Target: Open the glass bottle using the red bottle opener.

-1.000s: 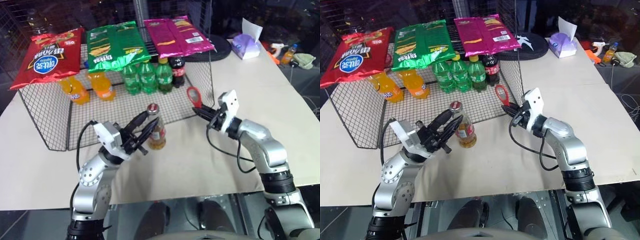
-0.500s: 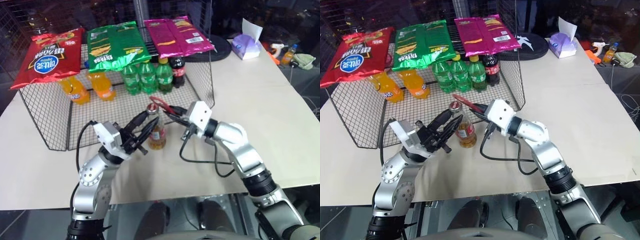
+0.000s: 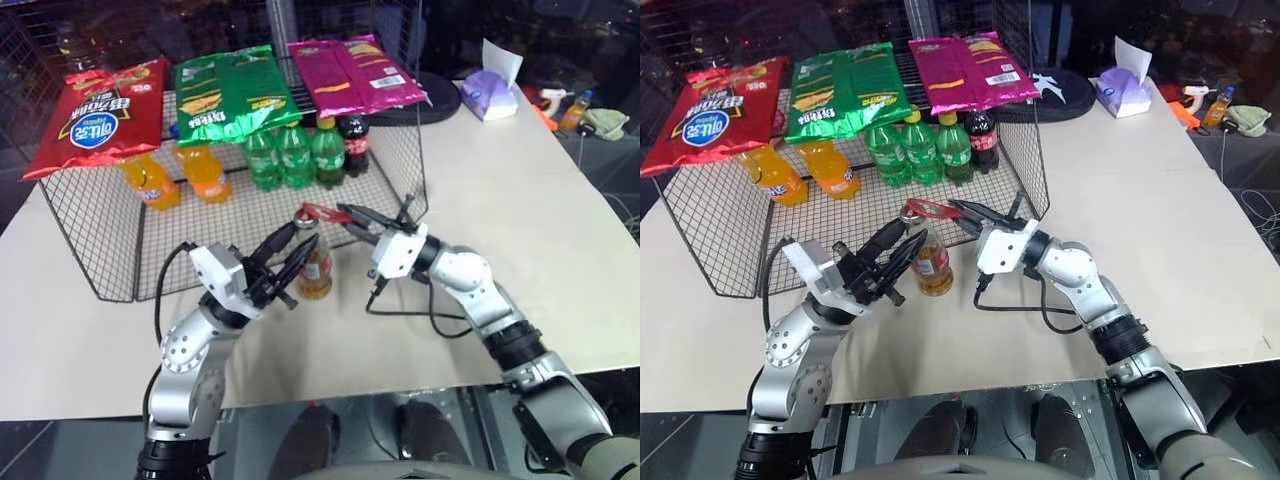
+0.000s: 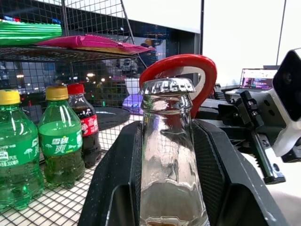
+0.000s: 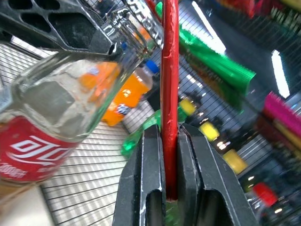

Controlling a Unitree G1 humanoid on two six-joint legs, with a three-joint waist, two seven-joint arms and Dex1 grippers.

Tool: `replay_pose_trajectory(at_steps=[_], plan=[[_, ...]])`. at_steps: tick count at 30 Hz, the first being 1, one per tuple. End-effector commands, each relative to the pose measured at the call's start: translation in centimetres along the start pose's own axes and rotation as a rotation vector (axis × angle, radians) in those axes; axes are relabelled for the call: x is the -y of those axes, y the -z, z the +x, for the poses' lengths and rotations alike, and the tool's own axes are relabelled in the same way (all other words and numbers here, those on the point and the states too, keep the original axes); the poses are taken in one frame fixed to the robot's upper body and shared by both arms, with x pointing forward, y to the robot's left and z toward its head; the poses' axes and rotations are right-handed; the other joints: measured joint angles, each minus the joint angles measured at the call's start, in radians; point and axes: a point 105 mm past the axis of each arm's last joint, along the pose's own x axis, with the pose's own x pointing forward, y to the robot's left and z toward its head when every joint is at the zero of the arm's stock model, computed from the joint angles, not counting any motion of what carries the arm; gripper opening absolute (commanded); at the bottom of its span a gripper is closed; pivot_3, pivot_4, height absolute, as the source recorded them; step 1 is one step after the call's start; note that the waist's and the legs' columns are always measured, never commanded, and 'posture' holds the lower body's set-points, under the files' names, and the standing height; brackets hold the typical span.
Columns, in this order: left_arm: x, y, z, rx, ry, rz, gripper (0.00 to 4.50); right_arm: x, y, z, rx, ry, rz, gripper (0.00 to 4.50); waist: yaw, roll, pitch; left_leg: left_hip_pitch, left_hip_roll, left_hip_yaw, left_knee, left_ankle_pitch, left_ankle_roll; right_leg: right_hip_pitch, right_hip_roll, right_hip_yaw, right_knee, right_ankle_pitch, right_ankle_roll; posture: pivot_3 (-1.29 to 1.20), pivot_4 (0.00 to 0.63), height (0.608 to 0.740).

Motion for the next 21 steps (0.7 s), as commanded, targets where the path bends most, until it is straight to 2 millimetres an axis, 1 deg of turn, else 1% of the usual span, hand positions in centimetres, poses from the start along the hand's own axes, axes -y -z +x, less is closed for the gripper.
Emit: replay_pose_trajectory(at_steps=[1, 8, 13, 16, 21], plan=[[0.0, 0.9, 0.0, -0.041, -0.010, -0.011, 1.06, -0.7, -0.9, 0.9, 0.070, -0.041, -0.078, 0.00, 0.000, 0.000, 0.000, 0.001, 0.000, 0.000, 0.000, 0.000, 0.000, 0.001, 0.000, 0.000, 0.000, 0.000, 0.000, 0.00, 0.150, 0.740], [-0.2, 0.9, 0.0, -0.041, -0.010, -0.010, 1.05, -2.1, -0.5, 1.0, 0.083, -0.087, -0.107, 0.00, 0.000, 0.000, 0.000, 0.006, 0.000, 0.001, -0.001, 0.000, 0.000, 0.005, 0.000, 0.001, 0.000, 0.000, 0.000, 0.00, 0.150, 0.740], [-0.1, 1.0, 0.3, -0.038, -0.006, -0.012, 1.05, -2.6, 0.2, 1.0, 0.067, -0.038, -0.039, 0.00, 0.000, 0.000, 0.000, 0.008, 0.001, 0.001, -0.001, 0.000, 0.000, 0.006, 0.001, 0.001, 0.000, 0.000, 0.000, 0.00, 0.150, 0.740], [-0.1, 1.0, 0.4, -0.037, -0.003, -0.013, 1.05, -3.8, 0.7, 1.0, 0.064, -0.058, -0.003, 0.00, 0.000, 0.000, 0.000, 0.008, 0.000, 0.001, -0.001, 0.000, 0.000, 0.007, 0.001, 0.001, 0.000, 0.000, 0.000, 0.00, 0.150, 0.740], [-0.2, 1.0, 0.5, -0.039, -0.003, -0.009, 1.05, -3.9, 0.4, 1.8, 0.090, -0.045, 0.008, 0.00, -0.001, 0.001, 0.000, 0.009, 0.001, 0.000, -0.001, 0.000, 0.000, 0.008, 0.001, 0.001, 0.000, 0.000, 0.000, 0.00, 0.150, 0.740]])
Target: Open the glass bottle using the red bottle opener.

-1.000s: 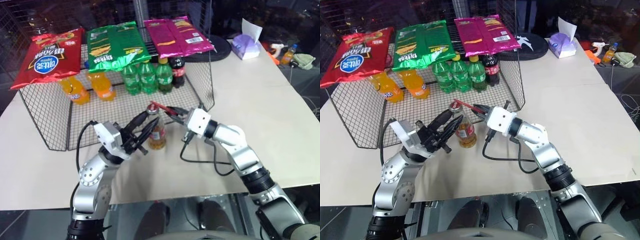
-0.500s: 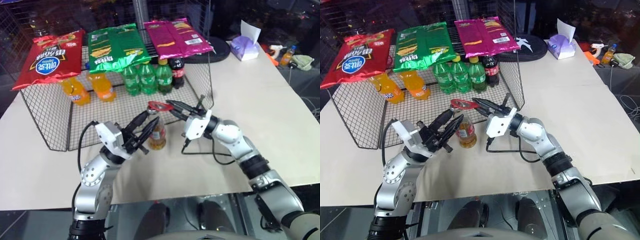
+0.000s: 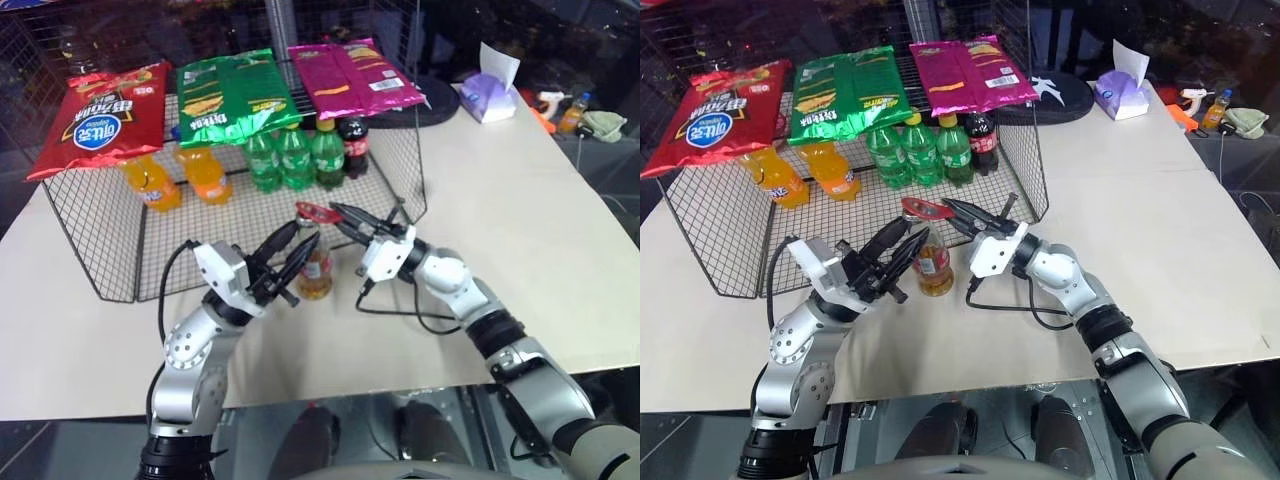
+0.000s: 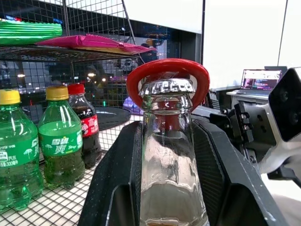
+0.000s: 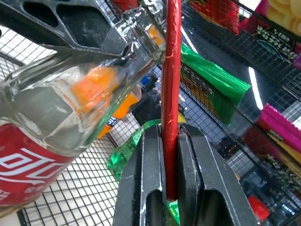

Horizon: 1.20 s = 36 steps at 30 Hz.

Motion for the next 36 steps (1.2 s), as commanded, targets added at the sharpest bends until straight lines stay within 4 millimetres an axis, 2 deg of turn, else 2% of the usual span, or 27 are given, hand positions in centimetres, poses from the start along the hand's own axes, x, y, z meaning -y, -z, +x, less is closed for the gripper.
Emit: replay_pose_trajectory(at_steps=[1, 8, 18, 26, 29, 36], plan=[[-0.1, 0.7, 0.2, -0.034, -0.002, -0.001, 1.05, -2.7, -0.6, 0.7, 0.036, -0.109, 0.006, 0.00, 0.000, 0.000, 0.000, 0.000, 0.000, 0.000, 0.000, 0.000, 0.000, 0.000, 0.000, 0.000, 0.000, 0.000, 0.000, 0.00, 0.150, 0.740], [-0.3, 0.7, 0.2, -0.037, -0.004, 0.003, 1.05, -2.5, -0.7, 0.8, 0.052, -0.107, 0.015, 0.00, -0.001, 0.000, 0.000, 0.003, 0.000, 0.000, 0.000, 0.000, 0.000, 0.003, 0.000, 0.000, 0.000, 0.000, 0.000, 0.00, 0.150, 0.740], [-0.3, 0.9, 0.3, -0.042, 0.007, 0.001, 1.05, -2.8, -0.8, 0.5, 0.030, -0.148, 0.205, 0.00, -0.002, 0.001, 0.000, 0.003, 0.001, 0.000, -0.001, 0.000, 0.000, 0.003, 0.000, 0.000, 0.000, 0.000, 0.000, 0.00, 0.150, 0.740], [-0.4, 0.9, 0.3, -0.041, 0.001, 0.006, 1.05, -3.2, -0.7, 0.6, 0.026, -0.208, 0.118, 0.00, -0.002, 0.001, 0.001, 0.003, 0.001, 0.000, -0.001, 0.000, 0.000, 0.003, 0.000, 0.000, -0.001, 0.000, 0.000, 0.00, 0.150, 0.740], [-0.4, 0.9, 0.2, -0.041, 0.001, 0.006, 1.05, -3.7, -0.8, 0.4, 0.056, -0.264, -0.009, 0.00, -0.002, 0.002, 0.001, 0.003, 0.001, 0.000, -0.001, 0.000, 0.000, 0.003, 0.000, 0.000, -0.001, 0.000, 0.000, 0.00, 0.150, 0.740], [-0.5, 1.0, 0.2, -0.044, -0.002, 0.009, 1.05, -3.3, -0.6, 0.3, 0.073, -0.247, -0.116, 0.00, -0.002, 0.002, 0.001, 0.005, 0.001, 0.000, -0.003, 0.000, 0.000, 0.003, 0.000, 0.001, -0.001, 0.000, 0.000, 0.00, 0.150, 0.740]])
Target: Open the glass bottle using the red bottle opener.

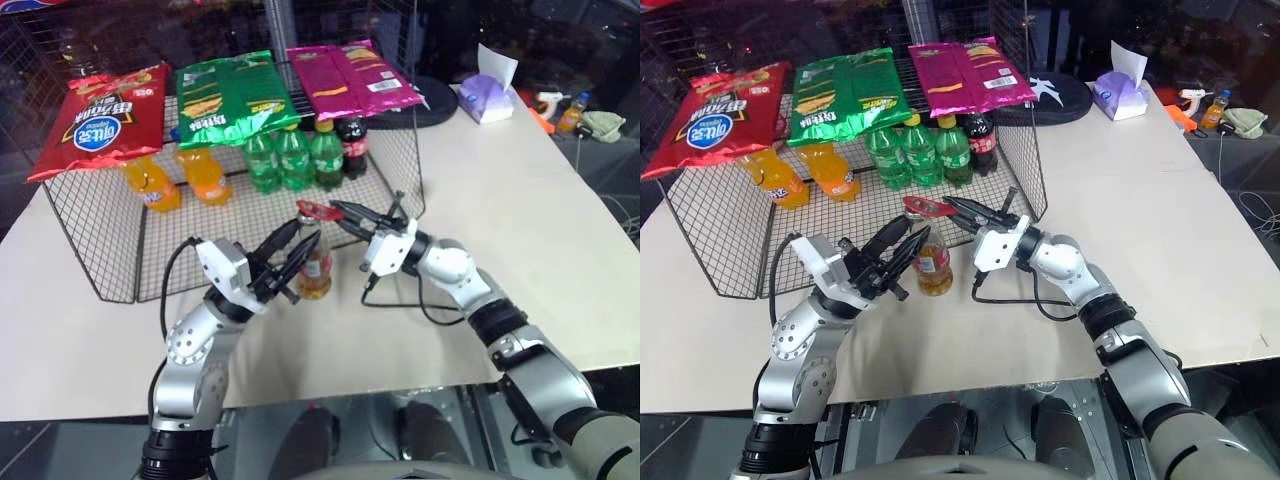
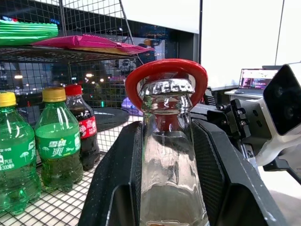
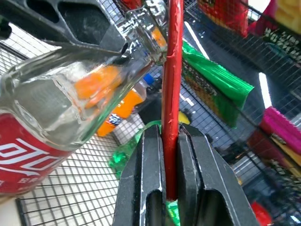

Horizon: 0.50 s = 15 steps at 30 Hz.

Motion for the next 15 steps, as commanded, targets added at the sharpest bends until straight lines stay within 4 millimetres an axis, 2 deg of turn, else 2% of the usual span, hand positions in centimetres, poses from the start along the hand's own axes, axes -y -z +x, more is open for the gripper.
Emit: replay_pose_trajectory(at_steps=[1, 8, 15], plan=[[-0.3, 0.8, -0.1, -0.045, -0.011, 0.008, 1.05, -3.5, -0.9, 0.5, 0.059, -0.183, -0.090, 0.00, 0.000, 0.000, 0.000, 0.000, 0.000, 0.000, 0.000, 0.000, 0.000, 0.000, 0.000, 0.000, 0.000, 0.000, 0.000, 0.00, 0.150, 0.740], [-0.3, 0.9, -0.1, -0.049, -0.007, 0.004, 1.05, -1.1, -0.9, 1.2, 0.079, -0.123, -0.230, 0.00, -0.001, 0.000, 0.000, 0.000, 0.000, 0.001, -0.001, 0.000, 0.000, 0.000, 0.000, 0.001, 0.000, 0.000, 0.000, 0.00, 0.150, 0.740], [-0.2, 1.1, -0.2, -0.056, -0.004, 0.001, 1.05, -0.6, -1.3, 1.4, 0.119, -0.125, -0.363, 0.00, -0.001, 0.000, 0.000, 0.000, 0.000, 0.001, -0.002, 0.000, 0.000, 0.000, 0.000, 0.001, 0.000, 0.000, 0.000, 0.00, 0.150, 0.740]])
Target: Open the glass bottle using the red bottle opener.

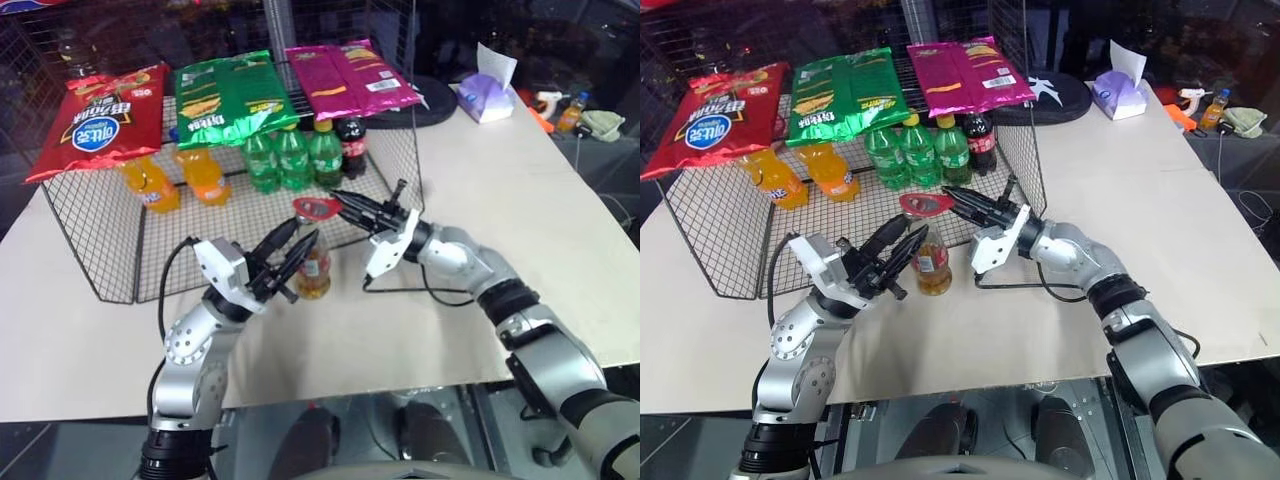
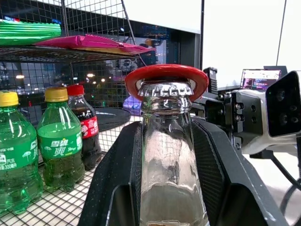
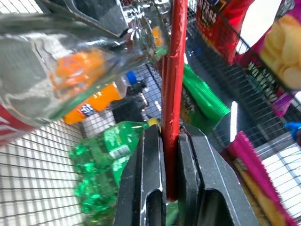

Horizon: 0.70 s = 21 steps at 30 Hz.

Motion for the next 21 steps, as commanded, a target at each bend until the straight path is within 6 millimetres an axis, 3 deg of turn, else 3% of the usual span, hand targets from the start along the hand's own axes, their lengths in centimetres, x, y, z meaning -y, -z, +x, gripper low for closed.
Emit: replay_pose_trajectory(at_steps=[1, 21], plan=[[-0.1, 1.1, -0.2, -0.058, 0.001, 0.004, 1.05, -1.5, -1.9, 1.0, 0.110, -0.095, -0.092, 0.00, 0.000, 0.000, 0.000, 0.000, 0.000, 0.000, 0.000, 0.000, 0.000, 0.000, 0.000, 0.000, 0.000, 0.000, 0.000, 0.00, 0.150, 0.740], [-0.1, 1.3, -0.2, -0.062, 0.001, 0.011, 1.04, 0.7, -1.0, 1.5, 0.106, -0.016, -0.177, 0.00, -0.022, 0.000, 0.000, 0.003, 0.000, 0.003, -0.007, 0.000, 0.000, 0.000, 0.000, 0.004, -0.003, 0.000, 0.000, 0.00, 0.150, 0.740]])
